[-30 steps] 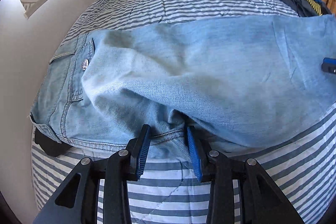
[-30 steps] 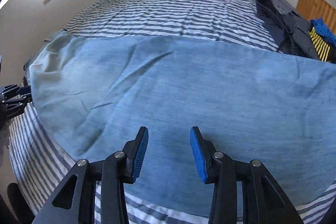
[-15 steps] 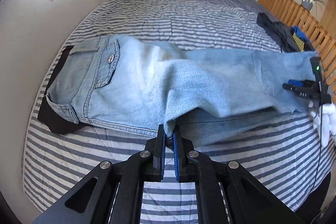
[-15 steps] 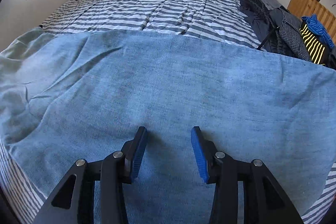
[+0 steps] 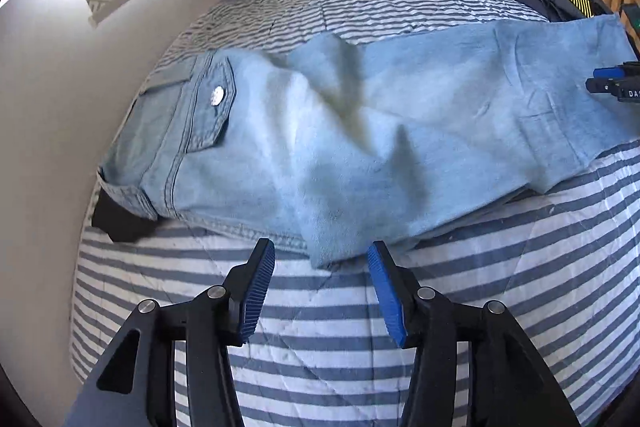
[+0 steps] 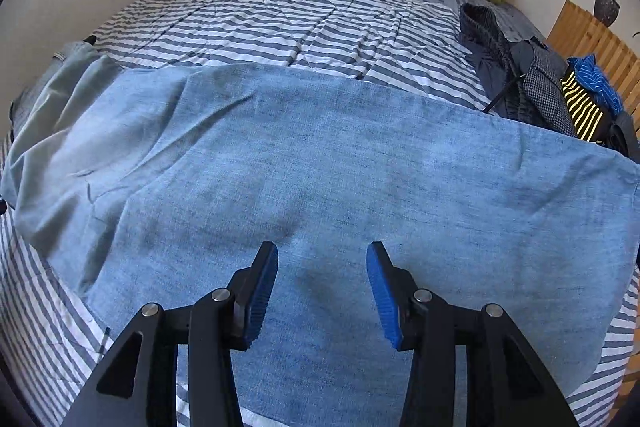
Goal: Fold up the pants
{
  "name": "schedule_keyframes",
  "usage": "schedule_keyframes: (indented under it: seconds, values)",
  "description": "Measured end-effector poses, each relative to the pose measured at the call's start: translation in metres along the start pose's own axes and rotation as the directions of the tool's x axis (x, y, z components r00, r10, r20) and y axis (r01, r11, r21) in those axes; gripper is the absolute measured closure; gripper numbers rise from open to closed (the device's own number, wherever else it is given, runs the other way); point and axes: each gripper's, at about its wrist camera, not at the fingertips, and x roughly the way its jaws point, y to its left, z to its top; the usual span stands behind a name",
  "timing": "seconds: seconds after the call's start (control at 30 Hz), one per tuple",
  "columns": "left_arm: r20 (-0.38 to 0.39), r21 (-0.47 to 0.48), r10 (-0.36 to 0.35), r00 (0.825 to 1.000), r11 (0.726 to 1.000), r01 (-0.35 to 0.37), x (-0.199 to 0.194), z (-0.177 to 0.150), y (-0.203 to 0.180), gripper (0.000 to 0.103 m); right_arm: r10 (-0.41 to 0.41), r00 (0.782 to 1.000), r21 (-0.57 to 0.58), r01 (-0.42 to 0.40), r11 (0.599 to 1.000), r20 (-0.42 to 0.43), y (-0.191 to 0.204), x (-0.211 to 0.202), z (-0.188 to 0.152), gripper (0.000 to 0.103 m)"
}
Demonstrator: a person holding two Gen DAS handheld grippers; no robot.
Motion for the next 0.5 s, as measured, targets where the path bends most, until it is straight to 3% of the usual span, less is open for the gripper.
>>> schedule_keyframes:
  seconds: [0.03, 0.07, 0.13, 0.2, 0.3, 0.33, 0.43, 0.5]
  values:
    - [-0.015, 0.008, 0.002, 1.000, 1.000, -0.002, 0.005, 0.004, -0.002, 0.067, 0.001, 1.000, -0.005, -0.001, 1.000, -0.001, 0.003, -0.001, -0.001, 0.061]
    - [-0.036, 0.017, 0.009, 0.999, 1.000, -0.008, 0.011, 0.006, -0.002, 0.099, 0.001, 1.000, -0.012, -0.001, 1.000, -0.004, 0.005, -0.001, -0.002, 0.061]
    - [-0.051, -0.004, 0.021, 0.998, 1.000, -0.021, 0.018, 0.004, 0.003, 0.098, -0.006, 1.000, -0.026, 0.005, 1.000, -0.013, 0.008, -0.001, -0.005, 0.061]
    - [-0.060, -0.047, -0.035, 0.998, 0.998, 0.032, 0.018, -0.005, 0.013, 0.098, -0.007, 1.000, -0.027, 0.007, 1.000, -0.015, 0.005, -0.004, -0.008, 0.061]
    - [-0.051, -0.033, -0.105, 0.993, 0.994, 0.103, 0.001, -0.025, 0.021, 0.096, -0.004, 1.000, 0.012, 0.004, 1.000, 0.007, -0.013, -0.021, -0.017, 0.061]
    - [-0.050, -0.061, -0.137, 0.989, 0.989, 0.134, -0.005, -0.029, 0.030, 0.090, 0.004, 1.000, 0.033, -0.004, 0.999, 0.013, -0.022, -0.027, -0.020, 0.061]
    - [0.023, -0.207, -0.172, 0.985, 0.963, 0.173, -0.025, -0.032, 0.076, 0.055, 0.041, 0.999, 0.109, -0.045, 0.993, 0.036, -0.047, -0.044, -0.035, 0.061]
    - [0.055, -0.359, -0.142, 0.988, 0.921, 0.152, -0.022, -0.027, 0.124, 0.048, 0.054, 0.998, 0.153, -0.059, 0.986, 0.042, -0.059, -0.051, -0.047, 0.061]
